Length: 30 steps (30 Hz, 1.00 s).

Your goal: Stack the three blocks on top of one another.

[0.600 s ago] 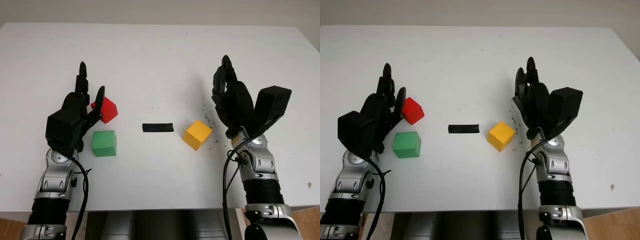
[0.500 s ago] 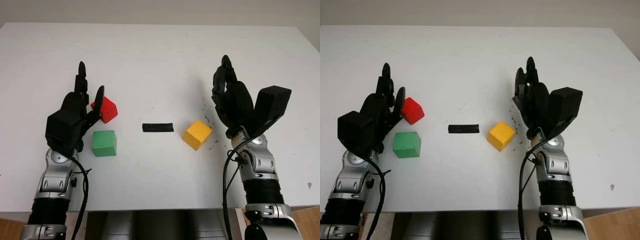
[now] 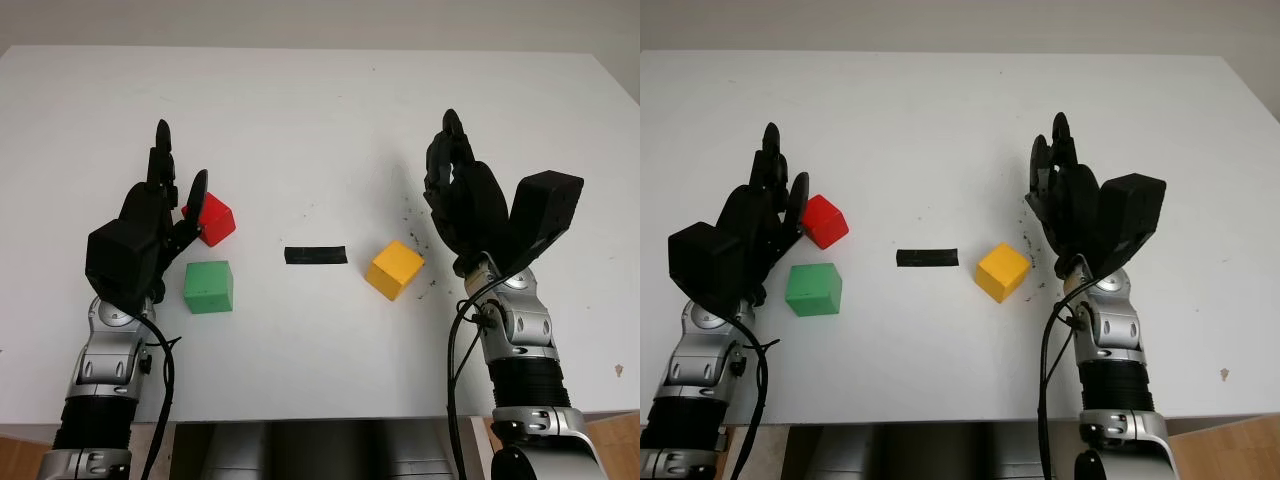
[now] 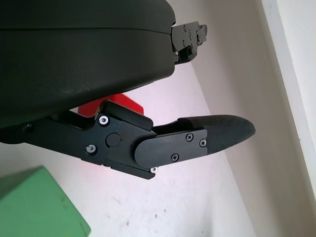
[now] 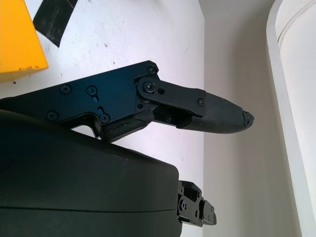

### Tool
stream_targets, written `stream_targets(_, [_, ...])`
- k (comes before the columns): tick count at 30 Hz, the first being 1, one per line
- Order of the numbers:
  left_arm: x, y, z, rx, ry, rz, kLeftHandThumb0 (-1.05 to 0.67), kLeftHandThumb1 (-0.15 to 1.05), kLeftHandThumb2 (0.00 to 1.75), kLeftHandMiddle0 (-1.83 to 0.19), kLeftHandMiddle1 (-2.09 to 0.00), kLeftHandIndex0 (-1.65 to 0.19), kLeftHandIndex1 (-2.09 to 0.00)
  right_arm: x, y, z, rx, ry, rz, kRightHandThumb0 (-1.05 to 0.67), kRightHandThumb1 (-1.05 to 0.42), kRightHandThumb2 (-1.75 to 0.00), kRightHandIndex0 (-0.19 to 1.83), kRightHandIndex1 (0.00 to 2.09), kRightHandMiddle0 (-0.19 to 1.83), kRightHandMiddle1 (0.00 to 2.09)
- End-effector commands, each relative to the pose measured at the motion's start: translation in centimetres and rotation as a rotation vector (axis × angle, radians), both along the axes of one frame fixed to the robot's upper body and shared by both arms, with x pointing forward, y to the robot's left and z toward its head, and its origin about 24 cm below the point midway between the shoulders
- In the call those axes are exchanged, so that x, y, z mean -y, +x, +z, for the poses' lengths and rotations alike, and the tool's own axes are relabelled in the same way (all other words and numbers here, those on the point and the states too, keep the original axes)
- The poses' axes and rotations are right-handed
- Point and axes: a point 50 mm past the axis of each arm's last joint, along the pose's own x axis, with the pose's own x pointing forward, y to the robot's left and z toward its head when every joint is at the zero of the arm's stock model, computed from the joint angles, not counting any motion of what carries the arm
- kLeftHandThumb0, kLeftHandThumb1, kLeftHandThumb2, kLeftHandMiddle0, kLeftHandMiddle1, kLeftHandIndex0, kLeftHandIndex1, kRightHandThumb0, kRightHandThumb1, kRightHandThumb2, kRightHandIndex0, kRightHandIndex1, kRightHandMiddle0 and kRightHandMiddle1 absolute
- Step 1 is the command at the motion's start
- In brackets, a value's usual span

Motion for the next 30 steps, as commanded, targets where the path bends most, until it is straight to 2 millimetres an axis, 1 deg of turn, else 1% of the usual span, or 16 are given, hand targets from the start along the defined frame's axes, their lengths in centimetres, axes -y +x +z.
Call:
stream_targets(1, [-0.9,0.1,1.5,0.039,0.049,0.010,-0.76,1.05,0.60,0.19,0.00,0.19,0.00,0.0,0.2,1.3,0.048,-0.014,0.006,-0.75,-1.05,-0.69,-0.19,0.00,-0.19,0.00])
stream_targets(4, [-1.9,0.2,2.5,0.042,0.124,0.014,-0.75,1.05,0.57,0.19,0.00,0.19,0.00,0.0,0.2,1.9,0.069,-0.019,0.016,-0.75,-1.05,-0.68,-0.19,0.00,-0.19,0.00])
stream_targets(7, [-3.3,0.7,3.9,0.046,0.169,0.030,-0.64,1.05,0.33,0.17,-0.02,0.10,-0.06,0.0,0.1,2.4,0.084,-0.029,0.021,-0.76,-1.05,-0.68,-0.19,0.00,-0.19,0.00])
stream_targets(9, [-4.2,0.9,4.7,0.033,0.223,0.039,-0.59,1.05,0.17,0.05,-0.07,0.00,-0.09,0.1,0.1,2.5,0.089,-0.028,0.019,-0.76,-1.05,-0.69,-0.19,0.00,-0.19,0.00])
stream_targets(11, [-4.6,1.1,5.2,0.023,0.280,0.040,-0.61,1.05,0.11,-0.06,-0.09,-0.06,-0.09,0.1,0.1,2.5,0.088,-0.027,0.015,-0.77,-1.05,-0.68,-0.19,0.00,-0.19,0.00])
stream_targets(13, [-4.9,1.3,6.1,0.026,0.377,0.024,-0.61,1.04,0.09,-0.20,-0.14,-0.14,-0.12,0.3,0.0,2.5,0.087,-0.031,0.014,-0.77,-1.05,-0.68,-0.19,0.00,-0.19,0.00])
stream_targets(15, [-5.0,1.5,7.1,0.018,0.448,0.005,-0.58,1.02,0.07,-0.27,-0.16,-0.21,-0.14,0.4,0.0,2.4,0.086,-0.034,0.011,-0.76,-1.05,-0.68,-0.19,0.00,-0.19,0.00])
stream_targets(17, [-4.9,1.6,8.1,0.009,0.549,-0.022,-0.54,0.99,0.05,-0.29,-0.17,-0.27,-0.17,0.4,-0.1,2.4,0.085,-0.034,0.011,-0.76,-1.05,-0.68,-0.19,0.00,-0.19,0.00])
stream_targets(18, [-4.9,1.7,8.8,0.014,0.633,-0.046,-0.50,0.96,0.04,-0.30,-0.16,-0.32,-0.19,0.5,-0.1,2.4,0.084,-0.035,0.011,-0.77,-1.05,-0.68,-0.19,0.00,-0.19,0.00])
stream_targets(20, [-4.8,1.9,9.5,0.014,0.739,-0.073,-0.47,0.93,0.03,-0.32,-0.18,-0.37,-0.21,0.5,-0.1,2.4,0.084,-0.039,0.010,-0.77,-1.05,-0.68,-0.19,0.00,-0.19,0.00])
stream_targets(23, [-4.4,2.4,10.6,-0.012,0.941,-0.080,-0.49,0.89,0.03,-0.25,-0.15,-0.39,-0.22,0.5,0.0,2.4,0.087,-0.042,0.008,-0.77,-1.05,-0.68,-0.19,0.00,-0.19,0.00])
stream_targets(26, [-4.1,2.6,11.2,-0.022,1.051,-0.094,-0.49,0.87,0.03,-0.19,-0.11,-0.39,-0.22,0.5,0.0,2.5,0.089,-0.045,0.006,-0.77,-1.05,-0.67,-0.19,0.00,-0.19,0.00])
stream_targets(30, [-3.2,2.7,11.5,-0.026,1.225,-0.101,-0.48,0.84,0.04,-0.17,-0.08,-0.40,-0.18,0.5,0.0,2.6,0.093,-0.048,0.003,-0.77,-1.05,-0.67,-0.19,0.00,-0.19,0.00])
